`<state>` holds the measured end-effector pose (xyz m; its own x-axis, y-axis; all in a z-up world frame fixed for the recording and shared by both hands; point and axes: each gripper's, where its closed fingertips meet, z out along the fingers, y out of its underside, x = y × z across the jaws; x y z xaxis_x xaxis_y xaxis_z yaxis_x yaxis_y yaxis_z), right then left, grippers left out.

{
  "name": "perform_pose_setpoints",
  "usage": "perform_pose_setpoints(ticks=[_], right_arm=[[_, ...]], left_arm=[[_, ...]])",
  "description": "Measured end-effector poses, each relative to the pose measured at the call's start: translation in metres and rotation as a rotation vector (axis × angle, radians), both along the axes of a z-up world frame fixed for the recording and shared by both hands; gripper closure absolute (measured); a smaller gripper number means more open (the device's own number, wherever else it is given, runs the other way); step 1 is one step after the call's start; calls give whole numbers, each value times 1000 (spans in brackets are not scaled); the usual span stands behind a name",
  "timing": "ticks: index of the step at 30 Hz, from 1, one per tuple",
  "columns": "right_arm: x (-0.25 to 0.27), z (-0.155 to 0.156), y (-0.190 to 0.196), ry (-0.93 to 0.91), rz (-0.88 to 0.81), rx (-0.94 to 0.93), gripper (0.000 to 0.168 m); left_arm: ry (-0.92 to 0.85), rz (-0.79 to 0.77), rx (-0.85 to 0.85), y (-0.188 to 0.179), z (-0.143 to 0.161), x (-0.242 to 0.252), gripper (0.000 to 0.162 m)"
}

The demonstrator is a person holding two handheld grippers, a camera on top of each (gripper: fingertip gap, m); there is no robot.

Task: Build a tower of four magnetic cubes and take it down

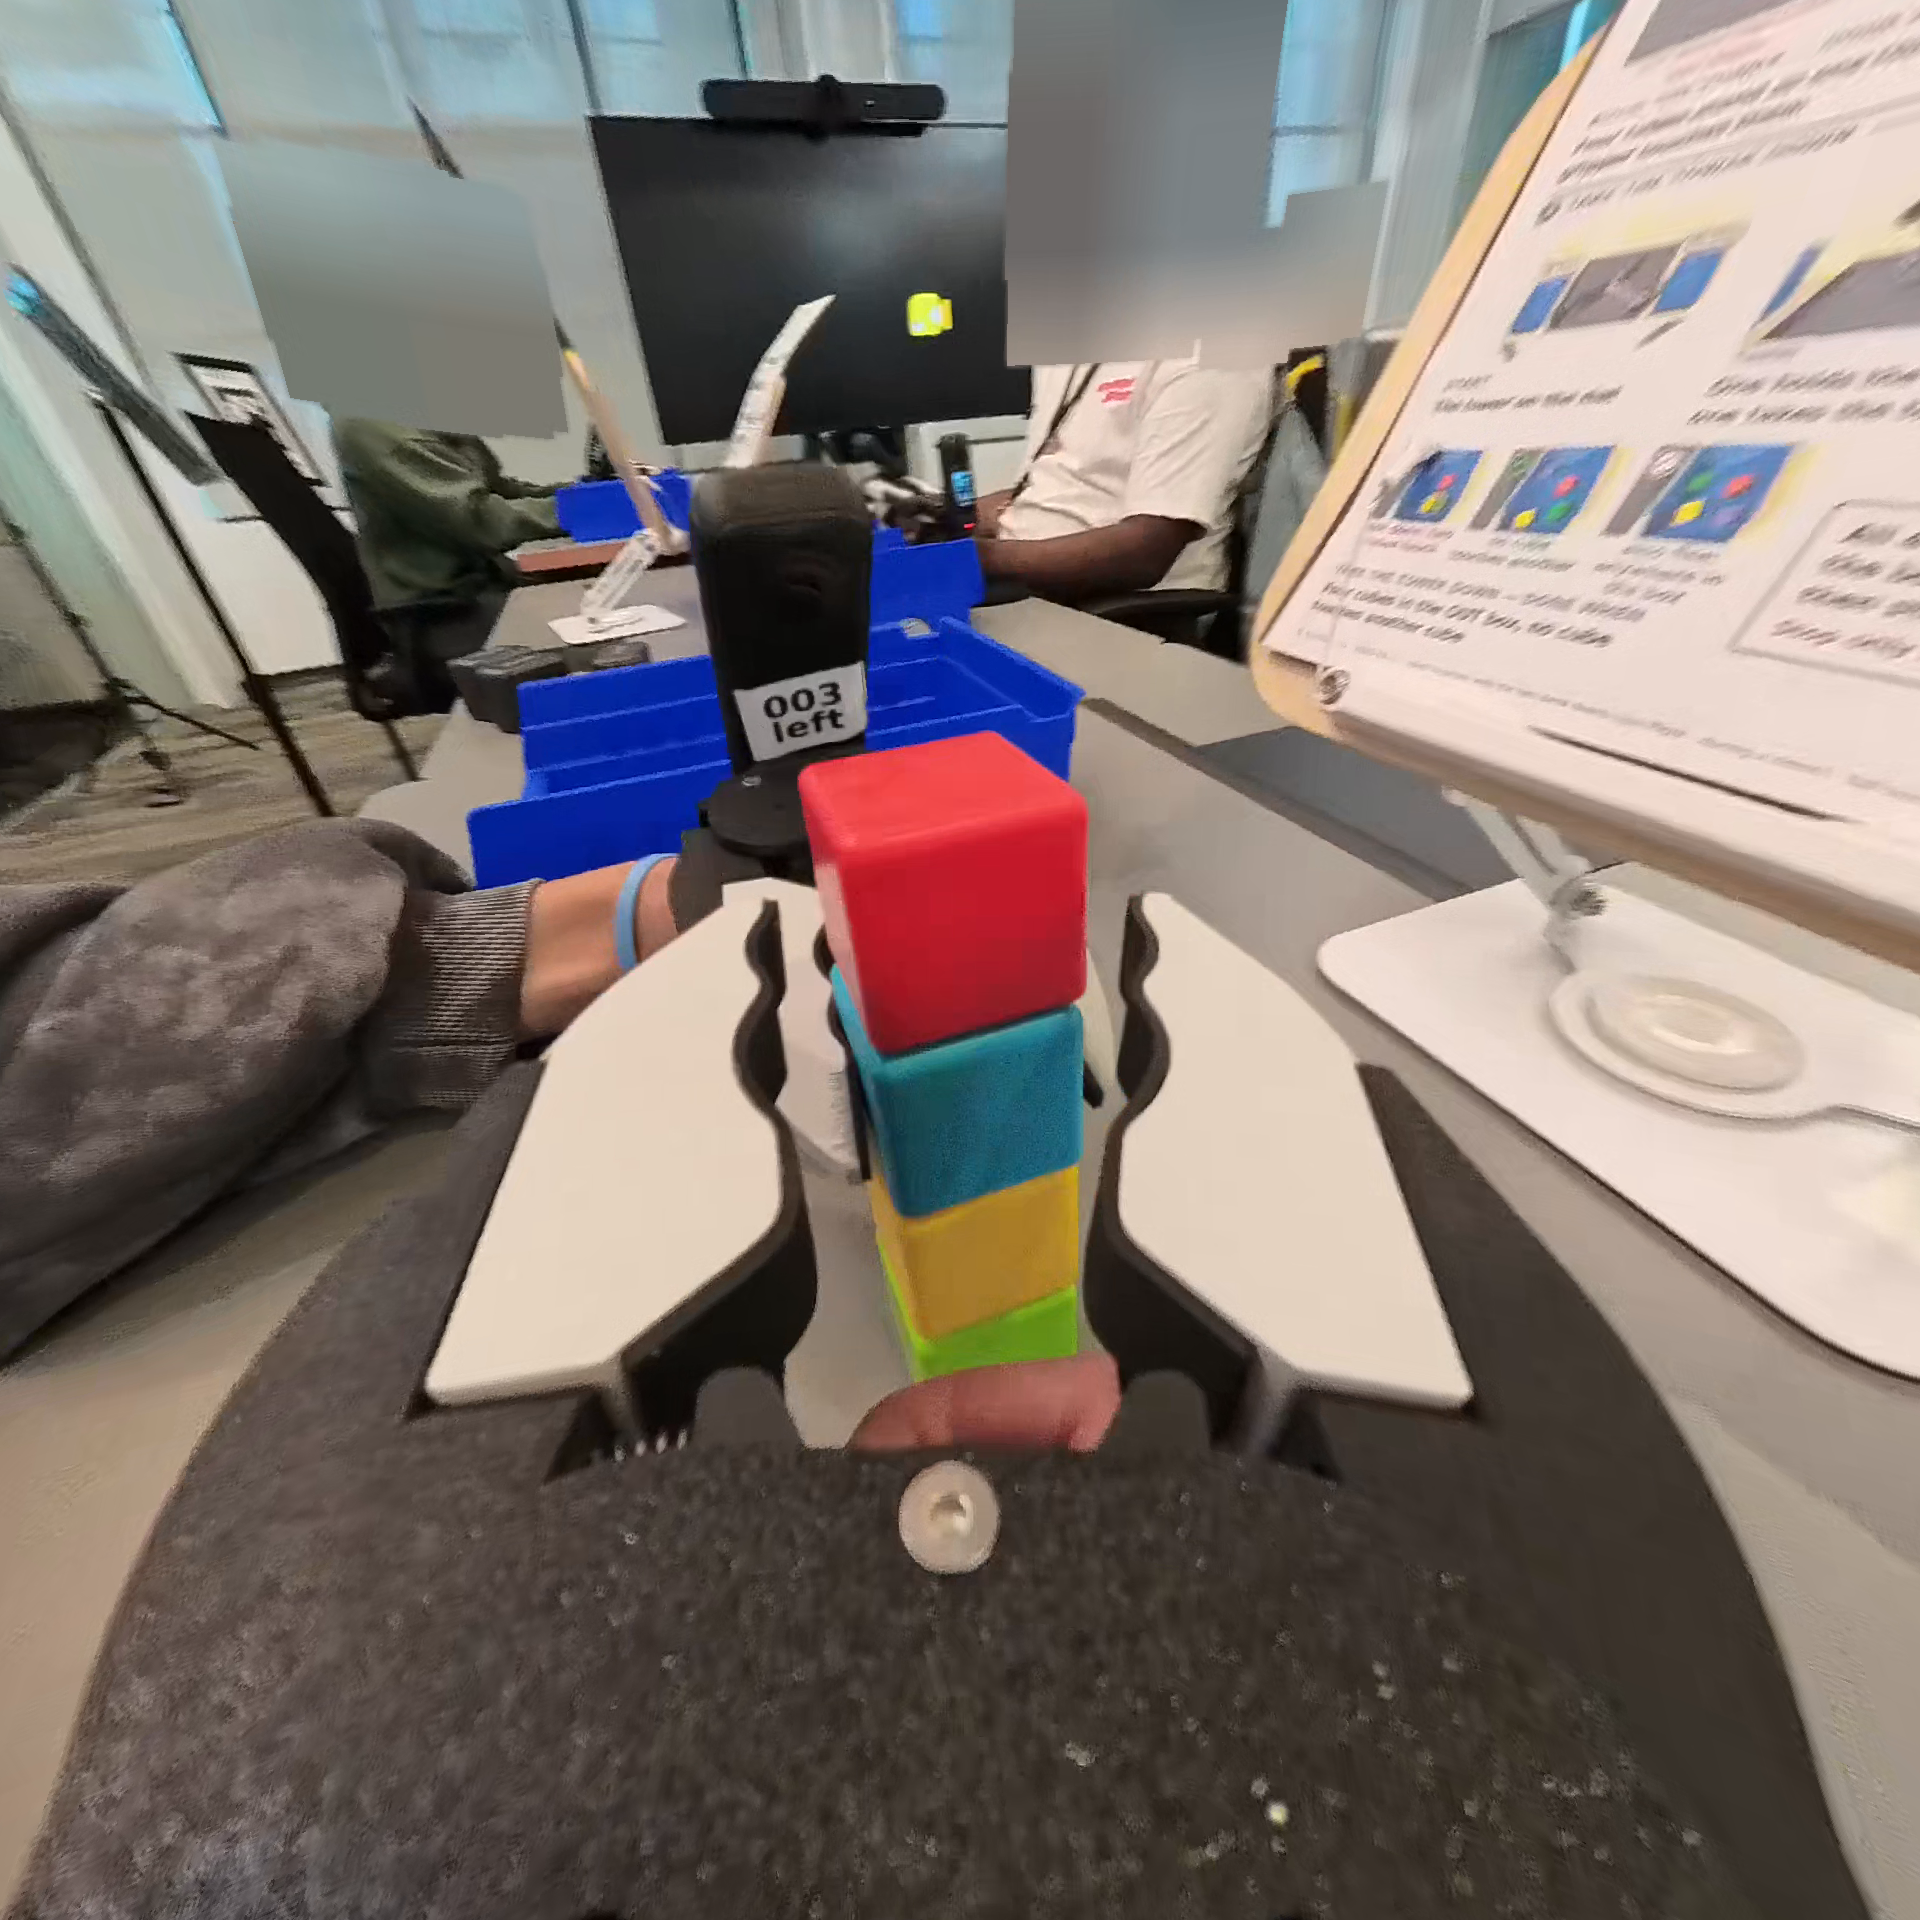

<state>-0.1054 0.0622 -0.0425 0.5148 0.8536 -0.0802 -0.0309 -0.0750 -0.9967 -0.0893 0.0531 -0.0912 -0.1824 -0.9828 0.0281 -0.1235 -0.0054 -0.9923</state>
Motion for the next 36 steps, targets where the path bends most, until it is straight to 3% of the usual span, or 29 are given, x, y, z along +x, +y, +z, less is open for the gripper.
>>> perform_pose_setpoints(ticks=[8, 19, 23, 28, 32, 36], right_arm=[[-9, -4, 3, 33, 164, 35, 120], [-8, 0, 4, 100, 228, 30, 120], [0, 39, 3, 279, 231, 59, 121], [13, 97, -18, 314, 149, 171, 121], [43, 141, -39, 183, -82, 216, 121], [109, 169, -58, -13, -361, 181, 120]], left_arm=[[-2, -7, -6, -1, 0, 0, 113], [-2, -8, -18, 0, 0, 1, 113], [0, -17, 6, -5, -1, 3, 113], [-1, -17, 6, -5, -1, 3, 113], [0, -8, -5, -3, 0, 4, 113], [0, -6, -4, -3, 0, 4, 113]])
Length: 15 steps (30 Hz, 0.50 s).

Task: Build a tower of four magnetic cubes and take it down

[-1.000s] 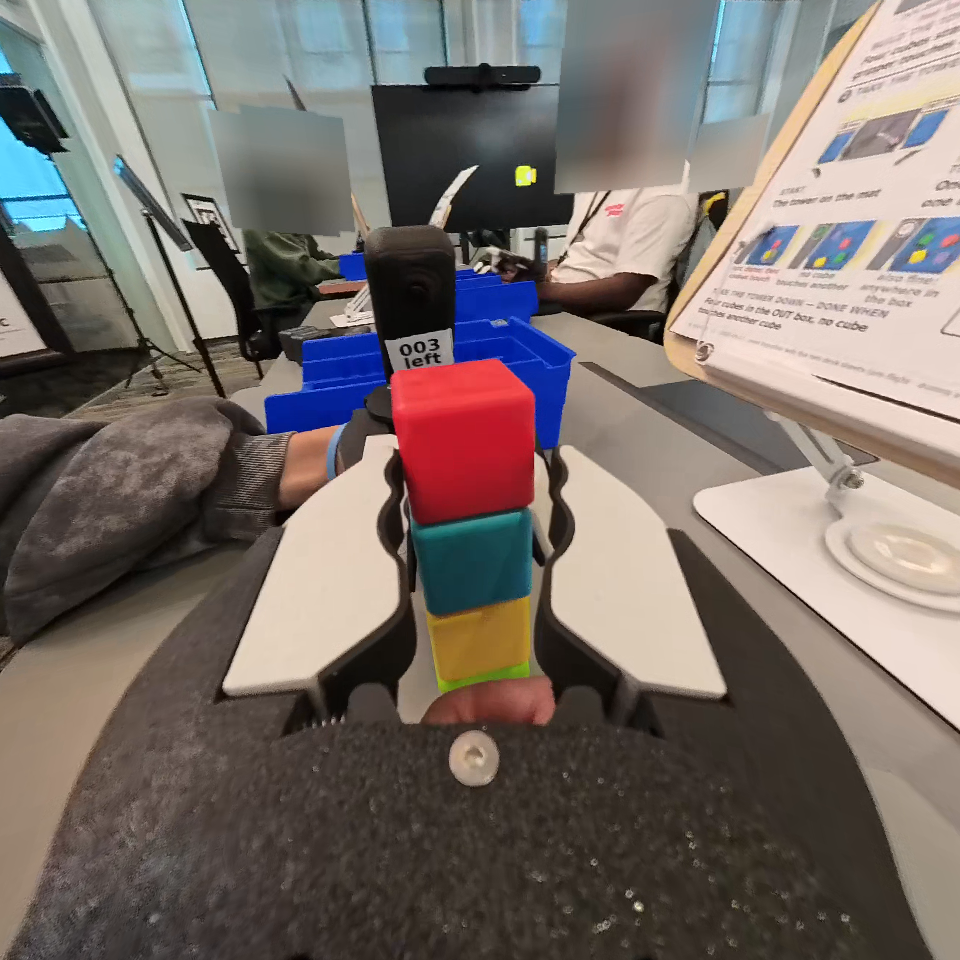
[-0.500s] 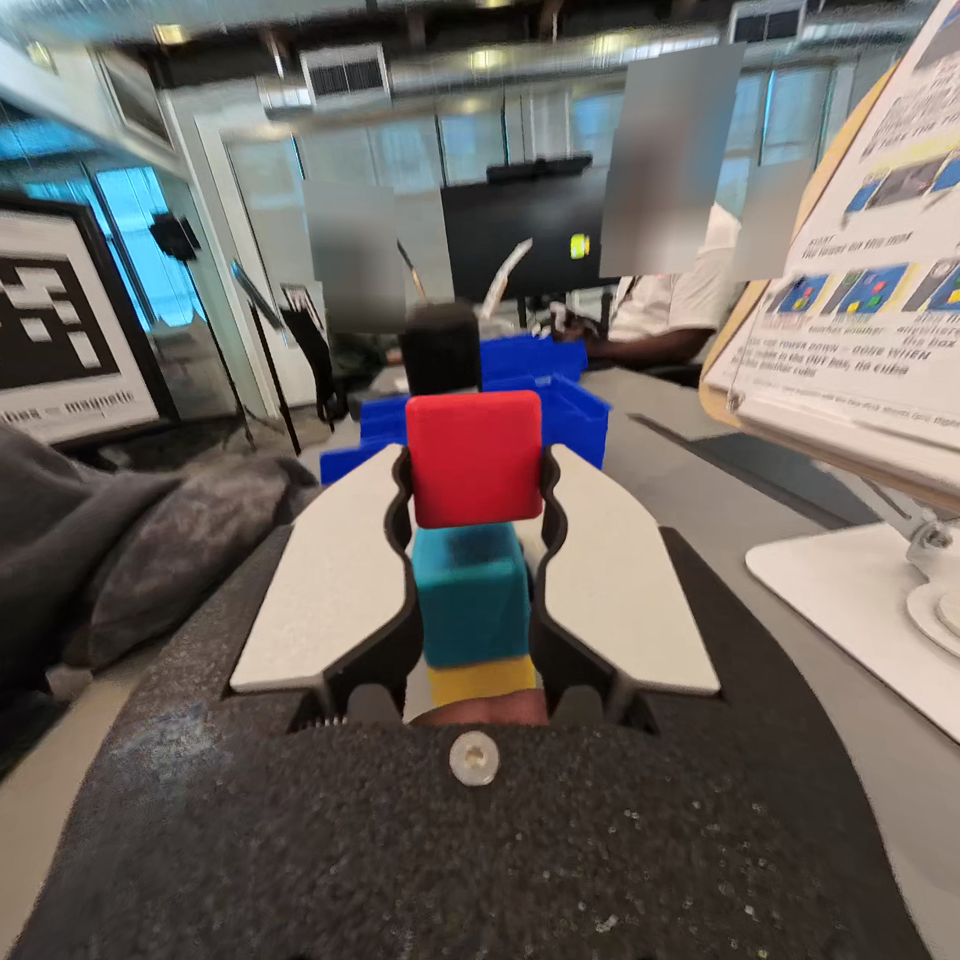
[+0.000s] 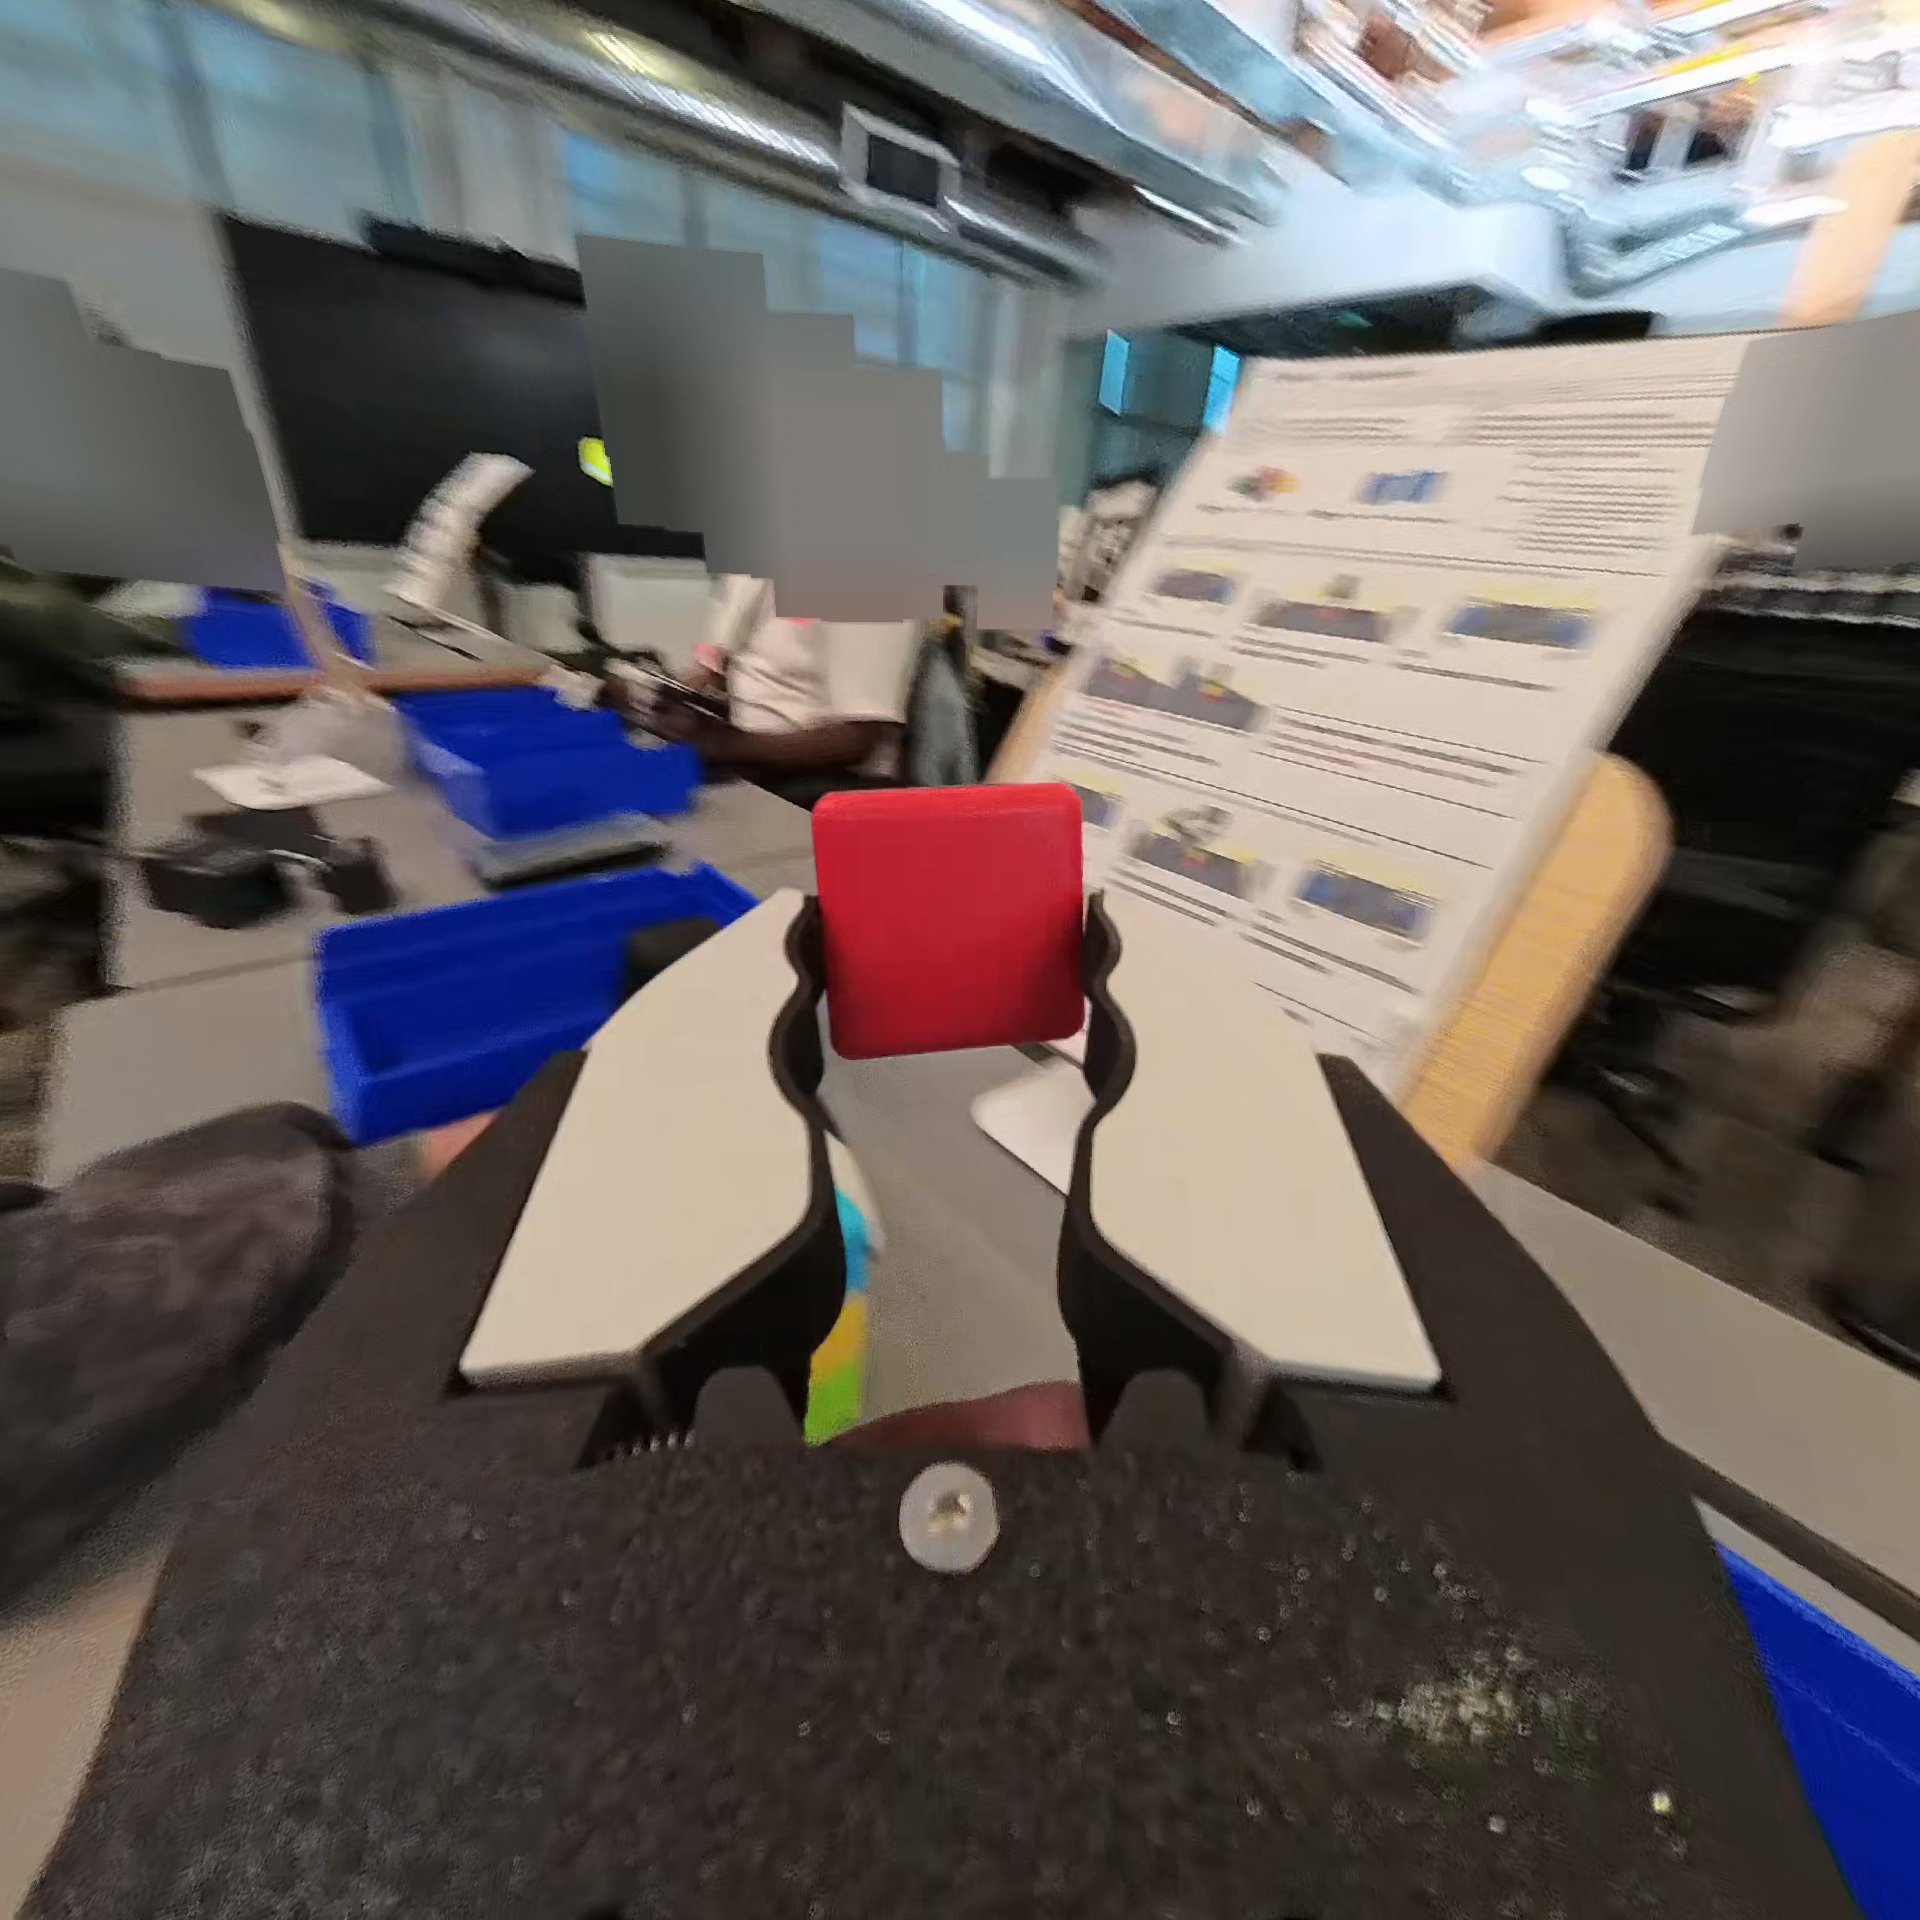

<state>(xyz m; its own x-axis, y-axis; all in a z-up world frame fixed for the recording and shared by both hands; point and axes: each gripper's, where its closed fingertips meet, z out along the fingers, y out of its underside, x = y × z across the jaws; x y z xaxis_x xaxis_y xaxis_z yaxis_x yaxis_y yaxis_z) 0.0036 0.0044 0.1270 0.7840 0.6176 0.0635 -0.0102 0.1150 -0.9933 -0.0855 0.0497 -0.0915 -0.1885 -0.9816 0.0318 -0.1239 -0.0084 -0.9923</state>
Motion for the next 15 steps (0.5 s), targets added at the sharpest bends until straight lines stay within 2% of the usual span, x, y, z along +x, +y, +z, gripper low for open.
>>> perform_pose_setpoints(ticks=[2, 4, 8, 11, 15], right_arm=[[50, 0, 1, -82, -178, -63, 120], [105, -13, 9, -166, -356, -157, 121], [196, -67, 37, -243, -598, -394, 121], [223, -125, 62, -192, -613, -590, 121], [225, -199, 87, -270, -603, -787, 120]], left_arm=[[0, 1, 1, 0, 0, 0, 113], [0, 5, 4, -1, 0, 0, 113], [1, 8, 8, -1, 0, 0, 113], [0, 7, 7, -2, 0, 0, 113], [0, 5, 6, -2, 0, 0, 113]])
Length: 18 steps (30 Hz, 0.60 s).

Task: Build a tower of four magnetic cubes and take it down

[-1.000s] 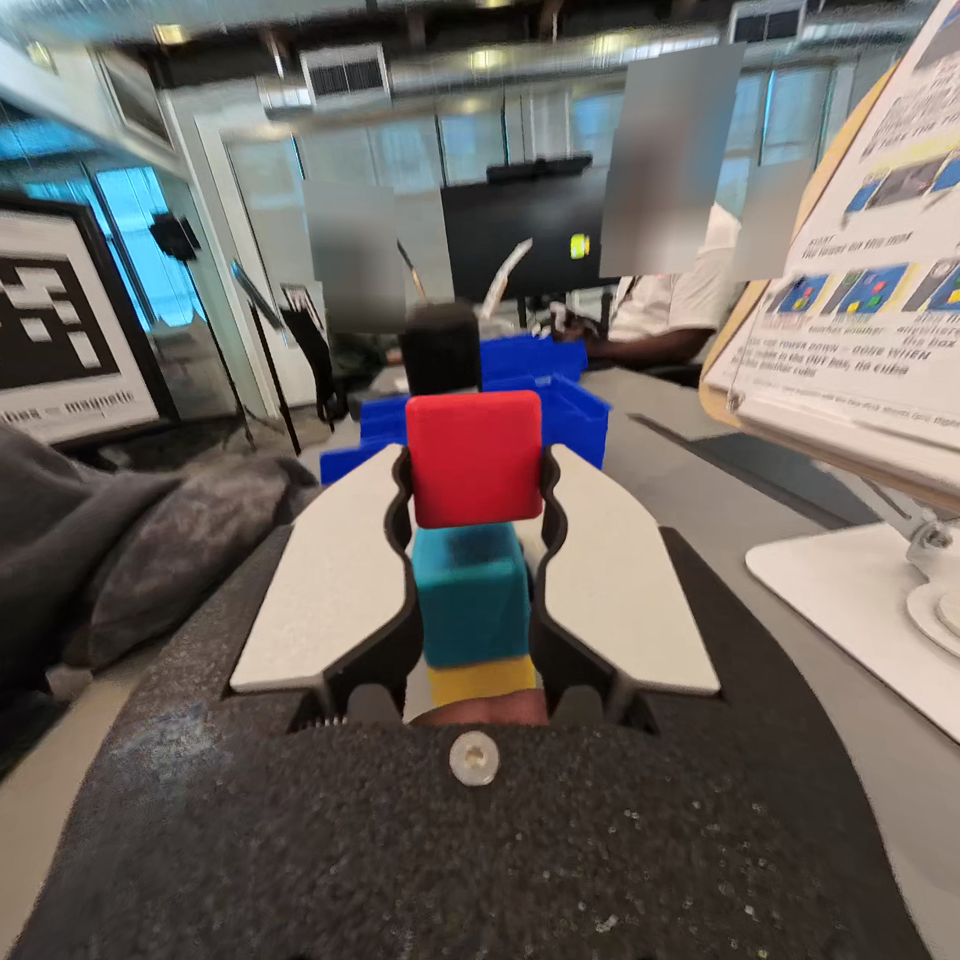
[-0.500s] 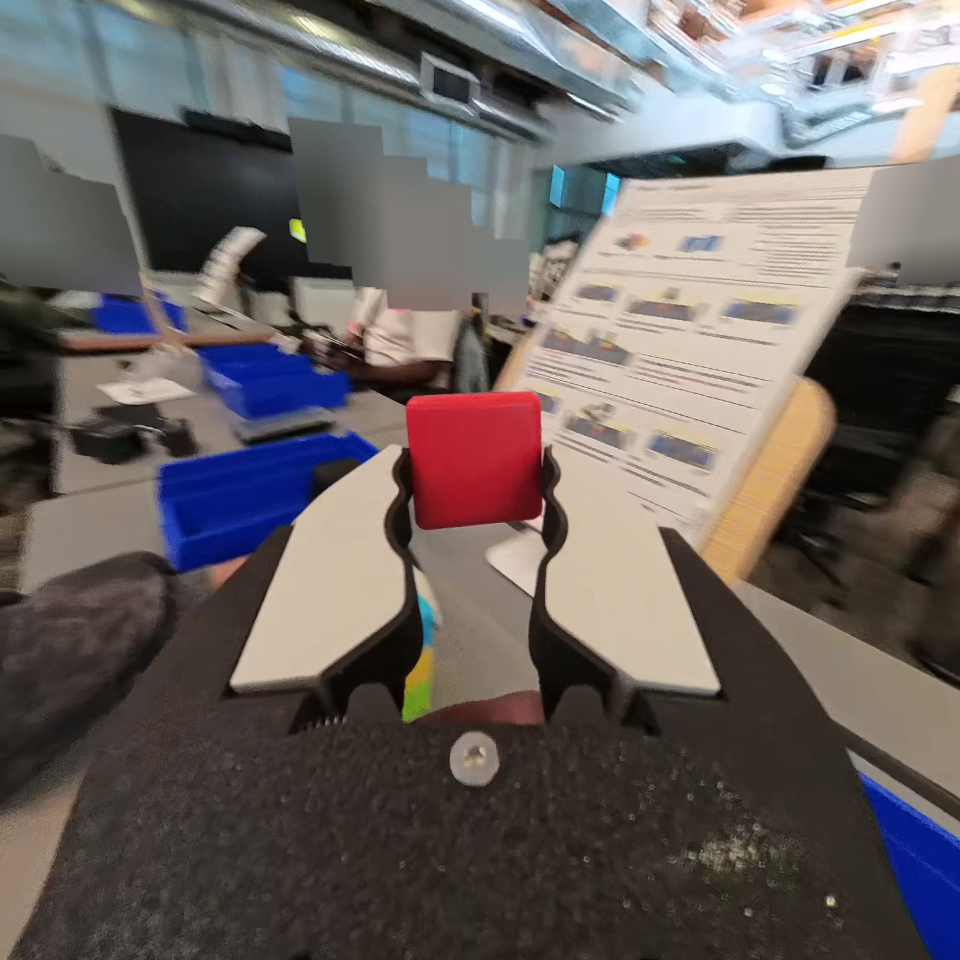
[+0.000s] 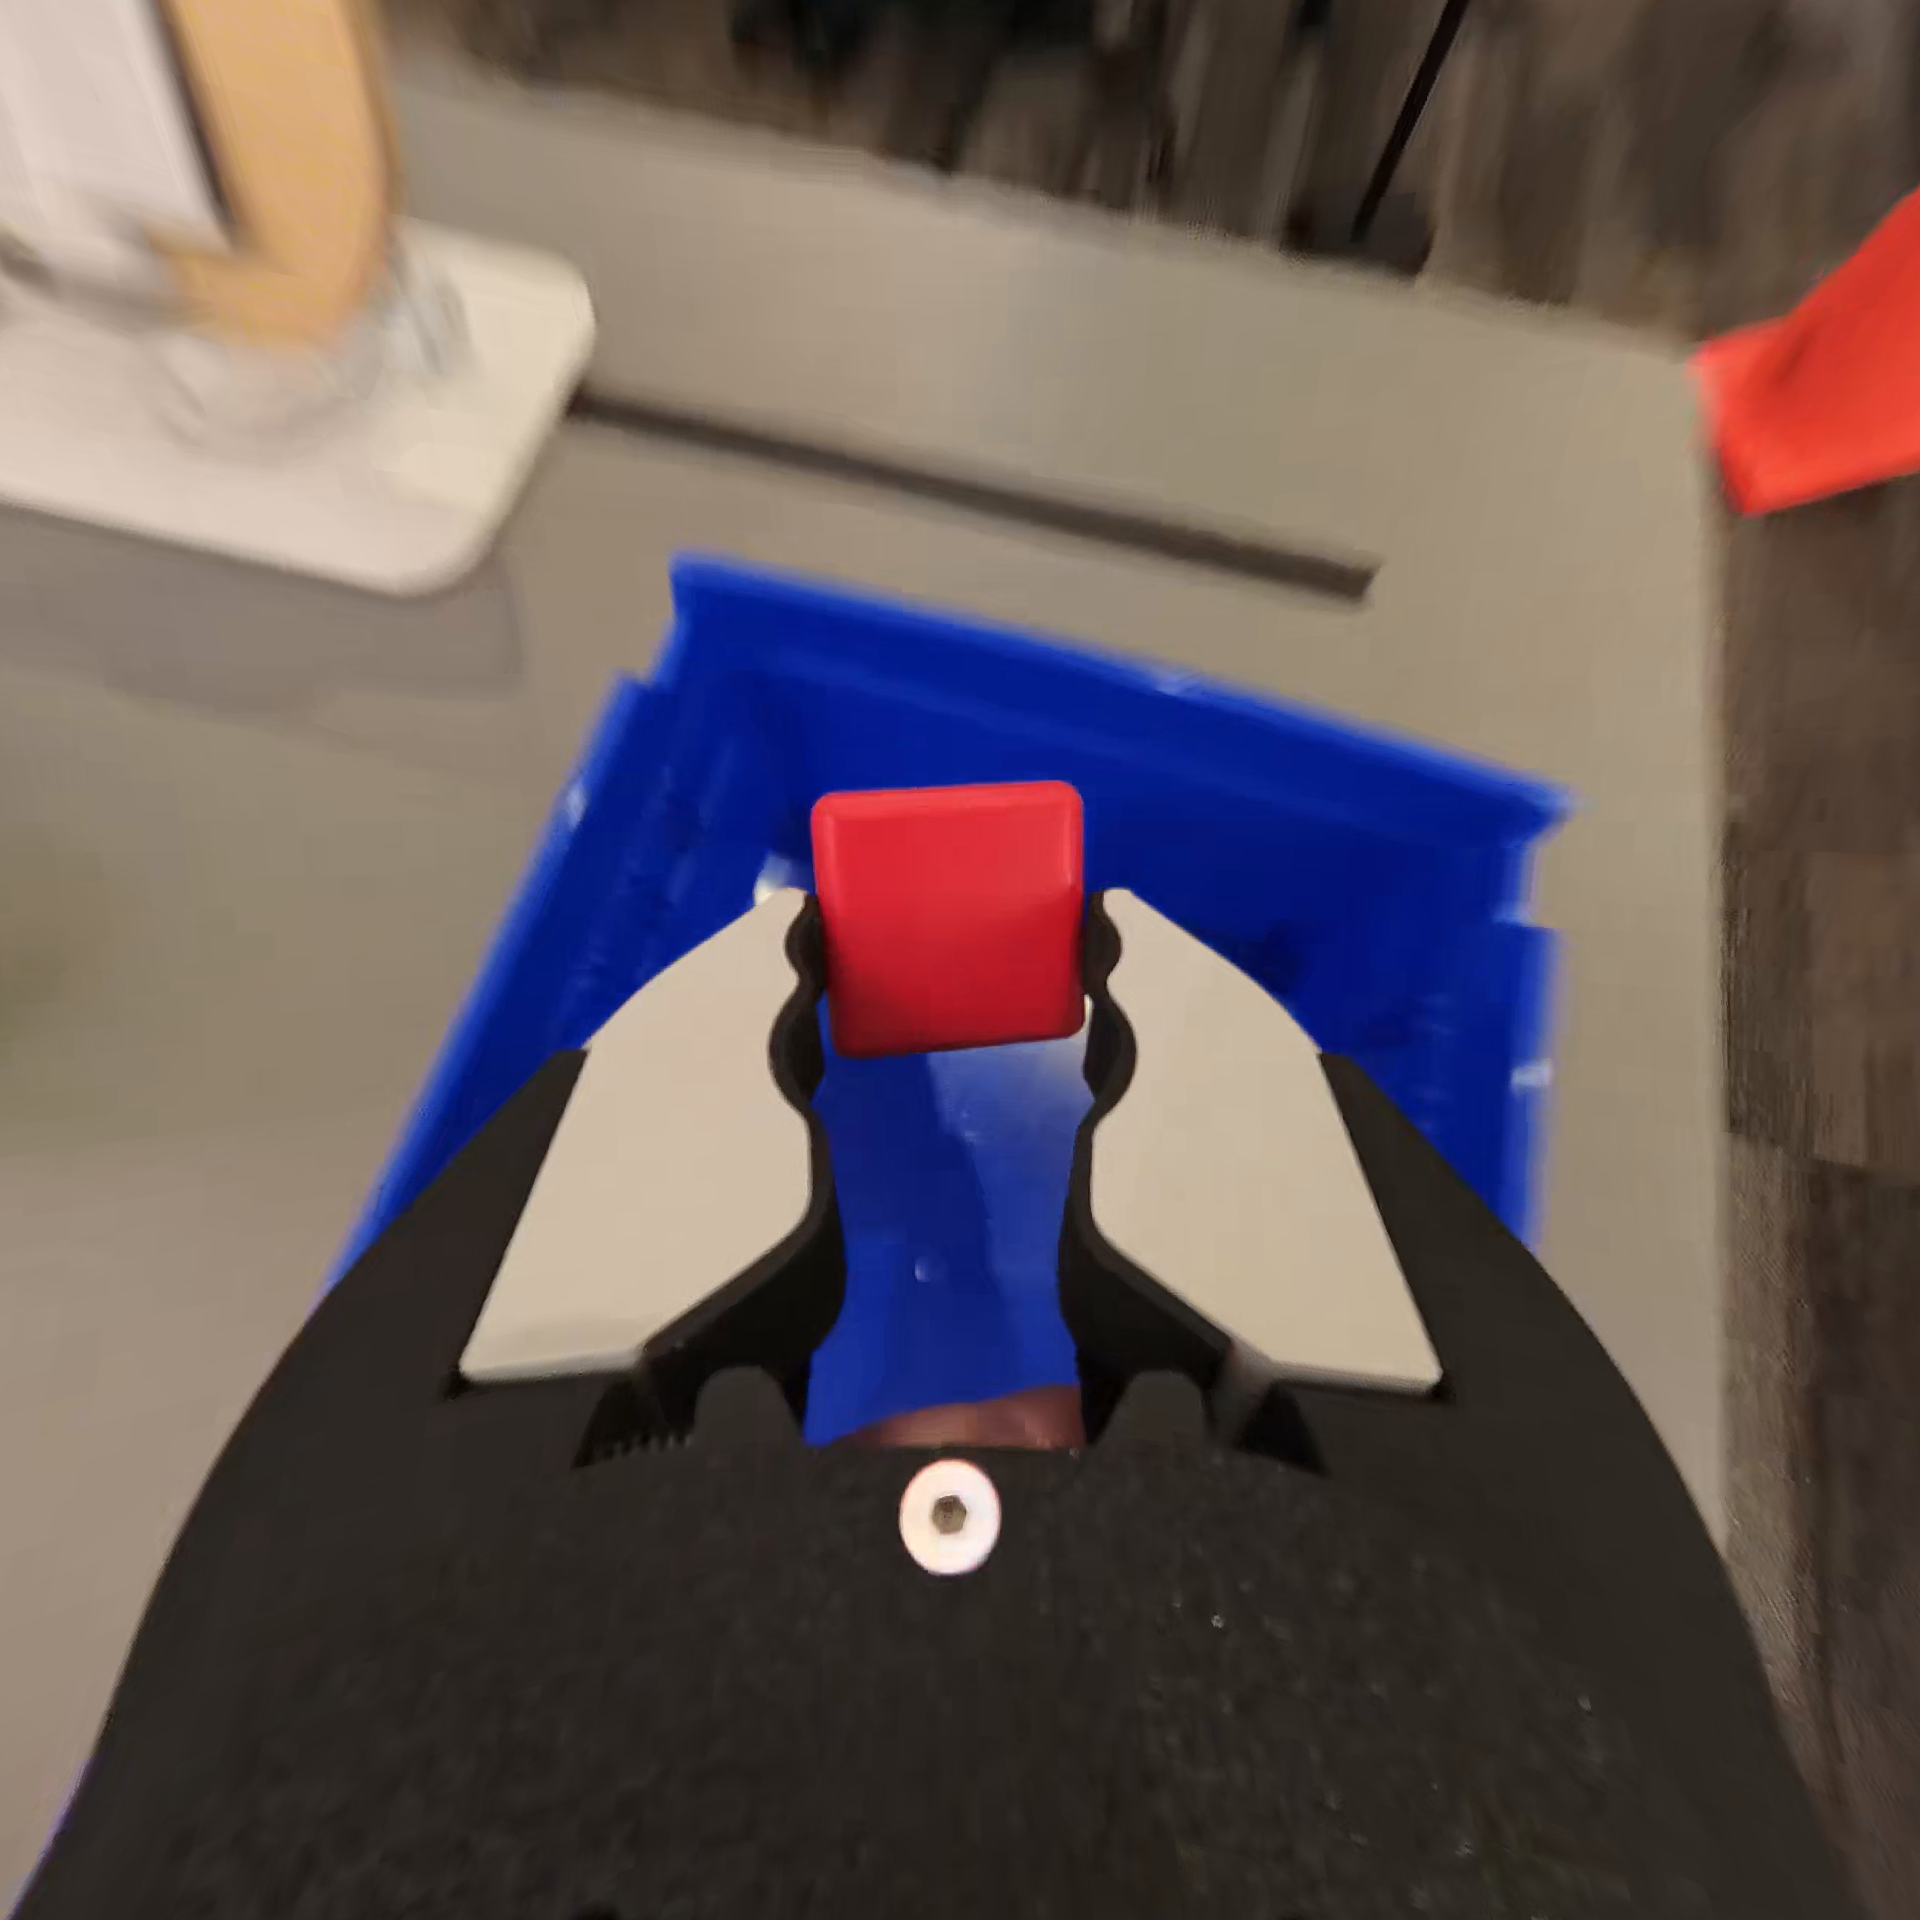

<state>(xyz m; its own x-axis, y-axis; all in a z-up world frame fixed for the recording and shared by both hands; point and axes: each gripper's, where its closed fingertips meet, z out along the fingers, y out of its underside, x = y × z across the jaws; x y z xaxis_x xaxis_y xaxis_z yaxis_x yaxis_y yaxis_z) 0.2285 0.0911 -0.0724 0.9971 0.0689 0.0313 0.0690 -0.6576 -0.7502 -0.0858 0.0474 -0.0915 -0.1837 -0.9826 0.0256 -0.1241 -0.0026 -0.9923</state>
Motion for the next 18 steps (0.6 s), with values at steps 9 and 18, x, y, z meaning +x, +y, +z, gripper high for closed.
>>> perform_pose_setpoints(ticks=[9, 18], right_arm=[[-12, -92, 25, -243, 92, -383, 120], [-14, -78, 31, -225, 70, -281, 104]], left_arm=[[0, -2, -1, 0, 0, 0, 113], [0, 0, -1, 0, 0, 0, 113]])
